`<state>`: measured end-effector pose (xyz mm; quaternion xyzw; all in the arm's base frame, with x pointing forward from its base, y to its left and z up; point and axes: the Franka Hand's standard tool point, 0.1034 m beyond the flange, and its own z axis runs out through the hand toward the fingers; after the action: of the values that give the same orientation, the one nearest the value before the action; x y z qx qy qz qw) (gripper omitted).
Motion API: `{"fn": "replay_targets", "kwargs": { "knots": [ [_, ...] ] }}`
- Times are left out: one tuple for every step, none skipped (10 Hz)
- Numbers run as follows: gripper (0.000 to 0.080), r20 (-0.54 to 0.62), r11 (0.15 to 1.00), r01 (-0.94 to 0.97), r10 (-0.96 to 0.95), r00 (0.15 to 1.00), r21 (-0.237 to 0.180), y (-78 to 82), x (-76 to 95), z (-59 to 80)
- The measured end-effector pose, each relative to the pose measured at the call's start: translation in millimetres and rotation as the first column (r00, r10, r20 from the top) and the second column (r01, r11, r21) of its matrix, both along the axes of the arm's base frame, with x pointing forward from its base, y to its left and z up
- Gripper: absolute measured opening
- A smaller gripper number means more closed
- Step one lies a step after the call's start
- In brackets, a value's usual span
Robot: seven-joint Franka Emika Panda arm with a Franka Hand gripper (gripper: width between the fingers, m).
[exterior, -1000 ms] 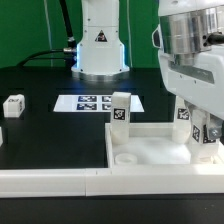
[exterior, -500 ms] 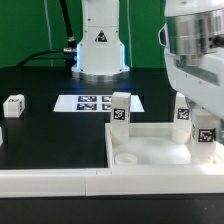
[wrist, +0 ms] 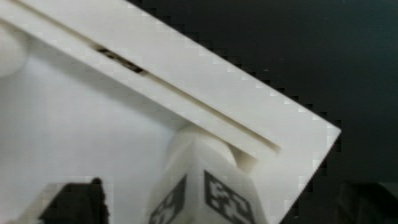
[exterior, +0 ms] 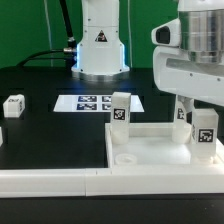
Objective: Assemble square table
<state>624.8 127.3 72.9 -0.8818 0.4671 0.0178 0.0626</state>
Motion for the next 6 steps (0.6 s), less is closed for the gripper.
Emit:
{"fn": "replay_targets", "kwargs": {
  "knots": [
    [0.0648, 0.008, 0.998, -0.058, 0.058, 0.998, -0.002, -0.8, 0.2, 0.0],
    [0.0648, 0.037, 0.969, -0.246, 0.248, 0.968, -0.032, -5.8, 2.7, 0.5],
    [0.0648, 0.074, 0.926, -0.372, 0.376, 0.924, -0.059, -9.2, 6.4, 0.4],
    [0.0648, 0.083, 0.894, -0.442, 0.447, 0.891, -0.072, -9.2, 5.9, -1.1],
    [0.0648, 0.087, 0.885, -0.457, 0.464, 0.882, -0.082, -5.5, 6.4, -0.5],
    [0.0648, 0.089, 0.862, -0.500, 0.507, 0.858, -0.087, -5.6, 6.4, -0.5]
  ]
}}
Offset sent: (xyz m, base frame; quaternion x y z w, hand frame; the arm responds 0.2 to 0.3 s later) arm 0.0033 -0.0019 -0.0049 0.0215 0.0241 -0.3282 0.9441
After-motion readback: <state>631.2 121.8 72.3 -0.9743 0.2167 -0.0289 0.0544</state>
